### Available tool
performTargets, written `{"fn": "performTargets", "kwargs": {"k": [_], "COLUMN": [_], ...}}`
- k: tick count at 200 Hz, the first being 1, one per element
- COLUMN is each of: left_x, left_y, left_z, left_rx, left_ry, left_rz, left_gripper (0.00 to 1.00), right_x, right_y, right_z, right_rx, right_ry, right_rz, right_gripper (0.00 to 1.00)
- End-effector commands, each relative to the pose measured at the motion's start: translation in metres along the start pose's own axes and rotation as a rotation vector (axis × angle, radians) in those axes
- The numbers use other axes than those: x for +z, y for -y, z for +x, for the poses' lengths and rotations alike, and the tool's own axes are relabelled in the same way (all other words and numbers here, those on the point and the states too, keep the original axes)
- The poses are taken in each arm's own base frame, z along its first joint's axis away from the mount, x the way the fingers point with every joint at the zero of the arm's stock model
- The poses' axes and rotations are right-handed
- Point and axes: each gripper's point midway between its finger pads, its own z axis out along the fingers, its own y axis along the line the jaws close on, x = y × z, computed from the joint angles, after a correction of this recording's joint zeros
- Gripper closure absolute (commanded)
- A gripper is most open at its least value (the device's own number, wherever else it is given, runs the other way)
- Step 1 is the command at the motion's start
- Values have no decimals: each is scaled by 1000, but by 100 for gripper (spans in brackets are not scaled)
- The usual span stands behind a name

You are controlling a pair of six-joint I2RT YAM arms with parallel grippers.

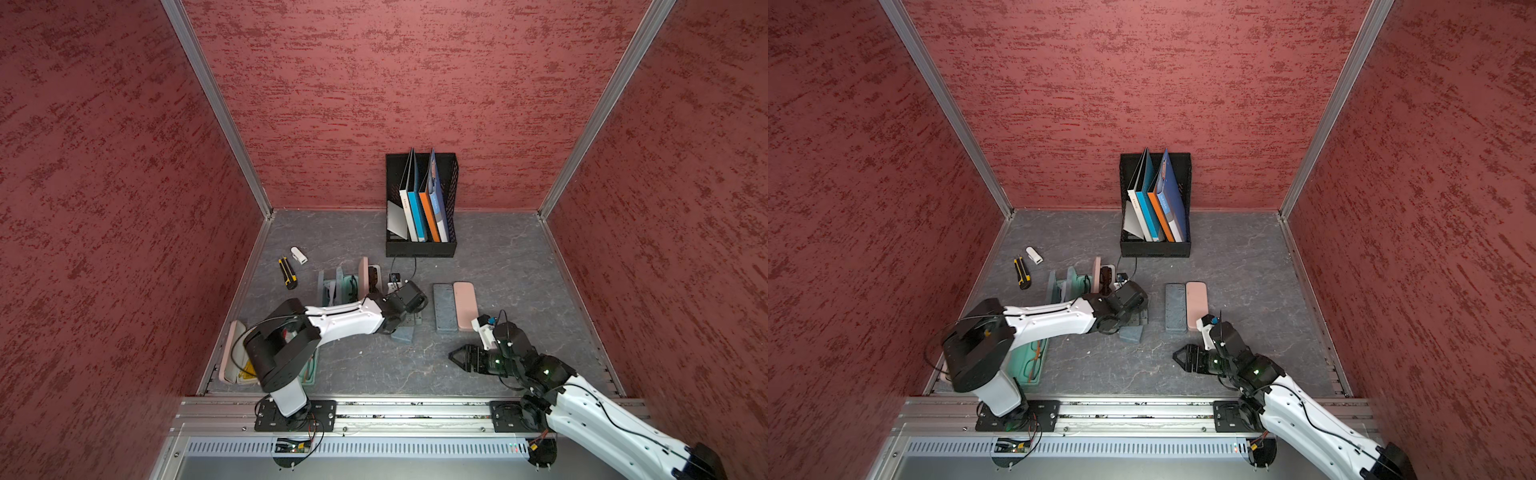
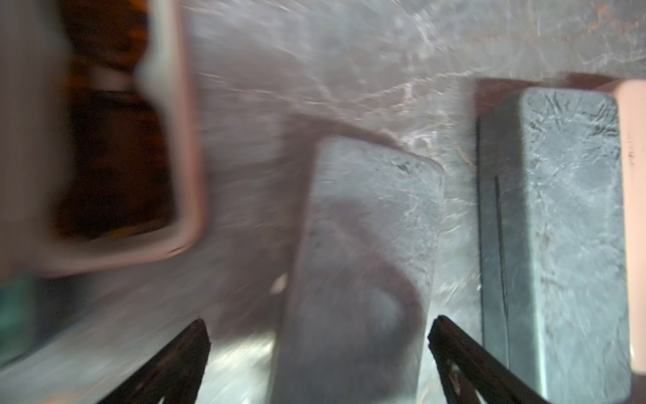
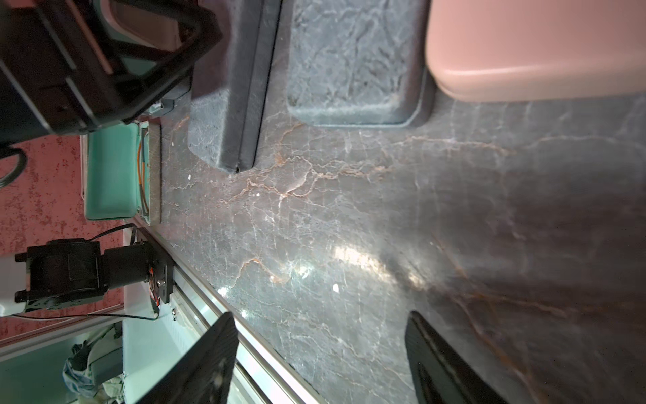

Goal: Close the glasses case
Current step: Move the glasses case to the center of the board.

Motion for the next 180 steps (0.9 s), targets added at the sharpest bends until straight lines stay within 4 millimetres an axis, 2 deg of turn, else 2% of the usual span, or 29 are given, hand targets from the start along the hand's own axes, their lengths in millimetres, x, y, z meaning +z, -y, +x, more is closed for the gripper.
{"fn": "performTargets", "kwargs": {"k": [1,15,28,59,82,103,114,140,156,180], "left_x": [-40,-58,-67,-68,-72,-71,-64,-55,-45,-42], "left_y": [-66,-101,-127,-147,-171,-196,-194,-201,-194,-186], "left_z": [6,13,22,37,49,66,72,78,80,78], "left_rx": [2,-38,-86,-188,-255,-300,-309,-310,-286,-270], "left_ry": [29,42,44,26,27,0,-24,-50,-78,-81], "left_rz": [-196,-251,-267,-191,-215,-271,-244,-304,-296,-275], "left_gripper": [0,0,0,0,0,6,8,13,17,20], "right_x": [-8,-8,-7,-6,-5,-4,-4,-5,-7,-6], "right_y": [-24,-26,-29,-35,-40,-43,-44,-46,-47,-46], "right_z": [-14,-15,-15,-16,-16,-15,-15,-16,-17,-16], "right_rx": [-55,-58,-61,-69,-71,-79,-81,-84,-86,-90], "right_ry": [30,36,31,16,11,3,4,6,10,9], "right_rz": [-69,-77,-94,-111,-131,-131,-134,-137,-137,-132], "right_gripper": [24,24,24,23,23,23,23,23,23,23]}}
